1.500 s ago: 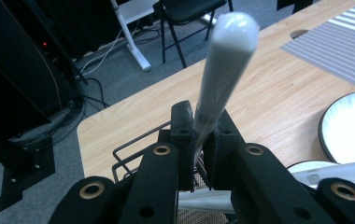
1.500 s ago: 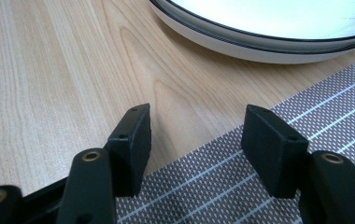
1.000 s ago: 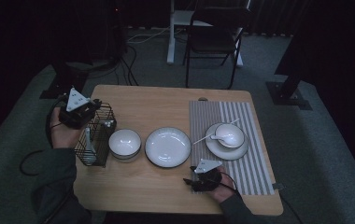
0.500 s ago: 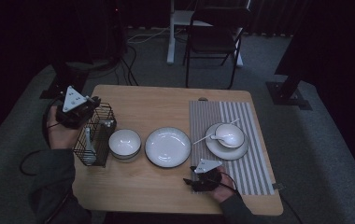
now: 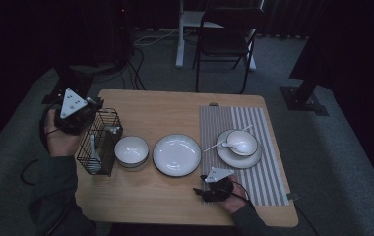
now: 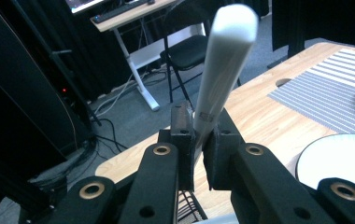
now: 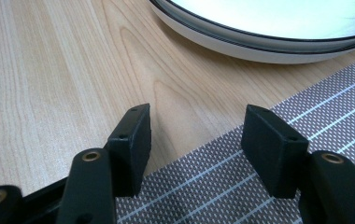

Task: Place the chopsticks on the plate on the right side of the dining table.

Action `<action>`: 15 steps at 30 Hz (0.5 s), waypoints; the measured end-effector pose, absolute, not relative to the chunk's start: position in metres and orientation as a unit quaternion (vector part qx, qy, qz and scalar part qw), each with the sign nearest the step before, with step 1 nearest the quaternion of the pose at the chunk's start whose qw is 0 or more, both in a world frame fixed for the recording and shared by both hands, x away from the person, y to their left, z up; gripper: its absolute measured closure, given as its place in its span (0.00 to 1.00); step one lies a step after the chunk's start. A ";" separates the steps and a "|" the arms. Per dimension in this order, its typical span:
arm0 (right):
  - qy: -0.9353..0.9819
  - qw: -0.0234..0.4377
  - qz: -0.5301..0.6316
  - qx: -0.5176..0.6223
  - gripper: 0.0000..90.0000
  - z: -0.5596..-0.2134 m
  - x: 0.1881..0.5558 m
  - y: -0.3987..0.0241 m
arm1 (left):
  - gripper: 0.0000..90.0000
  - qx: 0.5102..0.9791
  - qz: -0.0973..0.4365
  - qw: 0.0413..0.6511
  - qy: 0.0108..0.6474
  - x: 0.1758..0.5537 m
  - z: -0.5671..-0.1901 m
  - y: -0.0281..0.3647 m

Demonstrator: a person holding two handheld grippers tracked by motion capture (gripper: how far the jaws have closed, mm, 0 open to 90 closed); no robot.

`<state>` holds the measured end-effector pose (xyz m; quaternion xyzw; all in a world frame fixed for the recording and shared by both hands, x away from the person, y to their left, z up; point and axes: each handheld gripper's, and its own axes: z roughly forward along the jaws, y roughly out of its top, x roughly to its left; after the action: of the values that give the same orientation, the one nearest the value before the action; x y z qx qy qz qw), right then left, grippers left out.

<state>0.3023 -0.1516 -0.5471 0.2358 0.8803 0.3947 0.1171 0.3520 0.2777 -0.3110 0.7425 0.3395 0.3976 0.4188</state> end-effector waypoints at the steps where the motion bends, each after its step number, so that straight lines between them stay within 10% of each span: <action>1: 0.880 0.117 0.395 0.236 0.47 -0.547 0.302 -0.152 | 0.93 0.742 0.399 0.419 0.338 0.352 -0.310 0.277; 15: 0.880 0.117 0.395 0.236 0.47 -0.547 0.302 -0.152 | 0.93 0.746 0.385 0.439 0.322 0.355 -0.306 0.262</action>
<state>0.3023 -0.1516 -0.5471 0.2361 0.8802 0.3947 0.1170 0.3552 0.2615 -0.3063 0.7456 0.3223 0.3846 0.4386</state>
